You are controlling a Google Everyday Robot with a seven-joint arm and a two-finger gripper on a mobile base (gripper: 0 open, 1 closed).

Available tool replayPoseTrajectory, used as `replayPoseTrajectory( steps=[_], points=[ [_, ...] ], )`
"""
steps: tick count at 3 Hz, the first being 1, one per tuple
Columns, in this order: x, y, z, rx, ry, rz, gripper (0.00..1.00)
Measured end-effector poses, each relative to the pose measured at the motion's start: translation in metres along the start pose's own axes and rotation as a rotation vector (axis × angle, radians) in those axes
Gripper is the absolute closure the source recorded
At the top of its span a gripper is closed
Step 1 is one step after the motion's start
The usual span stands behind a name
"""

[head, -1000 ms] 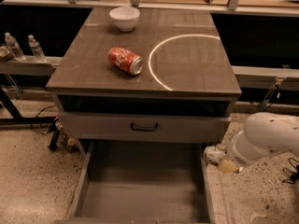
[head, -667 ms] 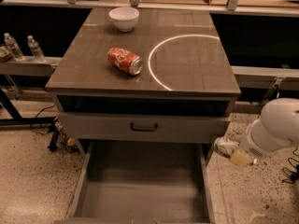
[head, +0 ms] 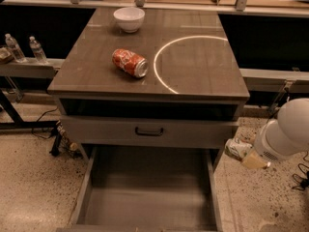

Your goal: Pick 7up can from middle drawer and place on counter

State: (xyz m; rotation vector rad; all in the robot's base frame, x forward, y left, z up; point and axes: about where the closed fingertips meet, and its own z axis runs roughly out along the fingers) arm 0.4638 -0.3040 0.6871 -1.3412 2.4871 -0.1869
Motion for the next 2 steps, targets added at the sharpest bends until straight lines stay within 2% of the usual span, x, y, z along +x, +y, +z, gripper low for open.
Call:
replayPoseTrajectory(
  steps=[1,2],
  points=[
    [0.007,-0.025,-0.022,0.014,-0.026,0.003,1.00],
    [0.015,-0.074,-0.069,0.096,-0.031,0.020,1.00]
  ],
)
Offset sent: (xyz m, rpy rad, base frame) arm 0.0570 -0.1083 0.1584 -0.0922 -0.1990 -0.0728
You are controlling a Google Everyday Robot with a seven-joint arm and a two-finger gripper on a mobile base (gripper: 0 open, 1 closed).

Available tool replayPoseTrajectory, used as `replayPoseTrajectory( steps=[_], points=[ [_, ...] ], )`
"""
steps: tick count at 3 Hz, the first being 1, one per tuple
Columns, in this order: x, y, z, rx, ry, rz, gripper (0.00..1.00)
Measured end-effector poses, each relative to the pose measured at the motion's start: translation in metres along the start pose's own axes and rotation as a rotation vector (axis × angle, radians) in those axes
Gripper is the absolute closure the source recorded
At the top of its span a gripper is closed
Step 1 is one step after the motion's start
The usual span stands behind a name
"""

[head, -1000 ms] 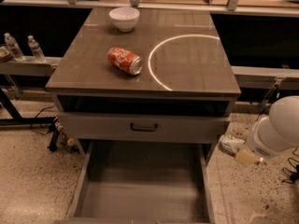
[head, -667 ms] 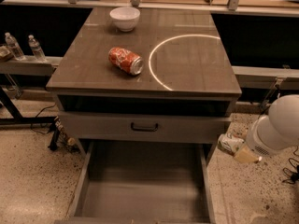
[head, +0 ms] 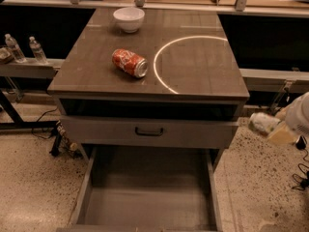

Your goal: Pick 7up can from middle drawer and place on counter

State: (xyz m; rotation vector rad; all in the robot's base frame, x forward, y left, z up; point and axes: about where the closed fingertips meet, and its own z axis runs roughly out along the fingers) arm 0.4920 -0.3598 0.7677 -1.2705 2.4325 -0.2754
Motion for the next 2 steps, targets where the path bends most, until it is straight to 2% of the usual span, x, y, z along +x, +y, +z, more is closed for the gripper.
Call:
replayPoseTrajectory(
  steps=[1,2],
  points=[
    [-0.014,-0.074,-0.038,0.142,-0.017,-0.008,1.00],
    [-0.034,-0.106,-0.043,0.185,-0.054,-0.008,1.00]
  ],
)
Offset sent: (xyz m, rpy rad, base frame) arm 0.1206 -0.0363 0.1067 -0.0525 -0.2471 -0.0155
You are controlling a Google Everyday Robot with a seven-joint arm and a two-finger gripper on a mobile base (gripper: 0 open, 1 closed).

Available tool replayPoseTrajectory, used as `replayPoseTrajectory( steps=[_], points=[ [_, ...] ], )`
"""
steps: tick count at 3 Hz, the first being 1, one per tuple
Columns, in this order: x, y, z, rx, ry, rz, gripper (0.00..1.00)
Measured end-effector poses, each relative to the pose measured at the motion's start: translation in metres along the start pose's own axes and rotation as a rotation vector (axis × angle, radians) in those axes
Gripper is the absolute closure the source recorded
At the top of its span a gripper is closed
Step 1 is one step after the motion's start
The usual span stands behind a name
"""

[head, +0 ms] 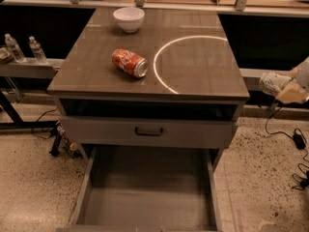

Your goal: Pick 7up can from middle drawer and place on counter

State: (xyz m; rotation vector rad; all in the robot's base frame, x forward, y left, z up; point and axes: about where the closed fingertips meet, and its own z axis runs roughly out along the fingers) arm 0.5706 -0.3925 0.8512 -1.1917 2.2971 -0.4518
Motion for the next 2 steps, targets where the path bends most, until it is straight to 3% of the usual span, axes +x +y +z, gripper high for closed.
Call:
replayPoseTrajectory(
  steps=[1,2],
  points=[
    [-0.057,-0.008,0.026,-0.009,-0.082,-0.042,1.00],
    [-0.122,0.004,0.047,-0.051,-0.176,-0.073,1.00]
  ],
)
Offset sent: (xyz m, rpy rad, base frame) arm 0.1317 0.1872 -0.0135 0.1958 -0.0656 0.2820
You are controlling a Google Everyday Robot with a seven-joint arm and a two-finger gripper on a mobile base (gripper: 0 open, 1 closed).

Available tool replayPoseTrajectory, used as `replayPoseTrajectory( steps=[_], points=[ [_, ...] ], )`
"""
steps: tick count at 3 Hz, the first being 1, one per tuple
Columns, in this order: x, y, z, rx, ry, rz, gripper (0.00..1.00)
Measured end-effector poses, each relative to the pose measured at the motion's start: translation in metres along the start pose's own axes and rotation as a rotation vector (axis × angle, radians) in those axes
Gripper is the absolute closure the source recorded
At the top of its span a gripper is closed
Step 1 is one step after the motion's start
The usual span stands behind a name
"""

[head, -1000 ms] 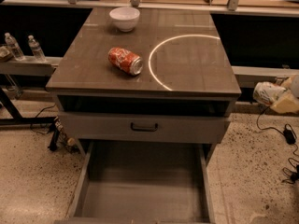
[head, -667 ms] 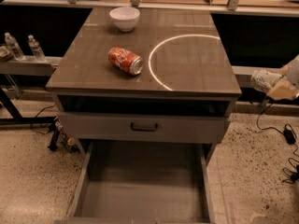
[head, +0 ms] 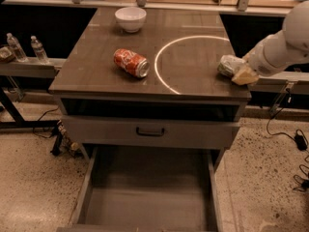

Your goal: Pick 7up can from middle drawer and place on counter

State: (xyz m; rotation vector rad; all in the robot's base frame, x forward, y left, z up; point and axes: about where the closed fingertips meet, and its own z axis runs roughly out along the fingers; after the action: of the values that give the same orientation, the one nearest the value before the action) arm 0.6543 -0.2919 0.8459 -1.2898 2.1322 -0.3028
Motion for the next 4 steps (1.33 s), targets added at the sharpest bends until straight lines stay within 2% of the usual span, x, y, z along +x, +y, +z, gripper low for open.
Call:
replayPoseTrajectory(
  steps=[1,2,4],
  points=[
    [-0.081,0.007,0.022,-0.032,-0.125,-0.038,1.00],
    [-0.119,0.008,0.026,-0.045,-0.187,-0.055,0.97],
    [-0.119,0.009,0.025,-0.046,-0.187,-0.057,0.51]
  ],
)
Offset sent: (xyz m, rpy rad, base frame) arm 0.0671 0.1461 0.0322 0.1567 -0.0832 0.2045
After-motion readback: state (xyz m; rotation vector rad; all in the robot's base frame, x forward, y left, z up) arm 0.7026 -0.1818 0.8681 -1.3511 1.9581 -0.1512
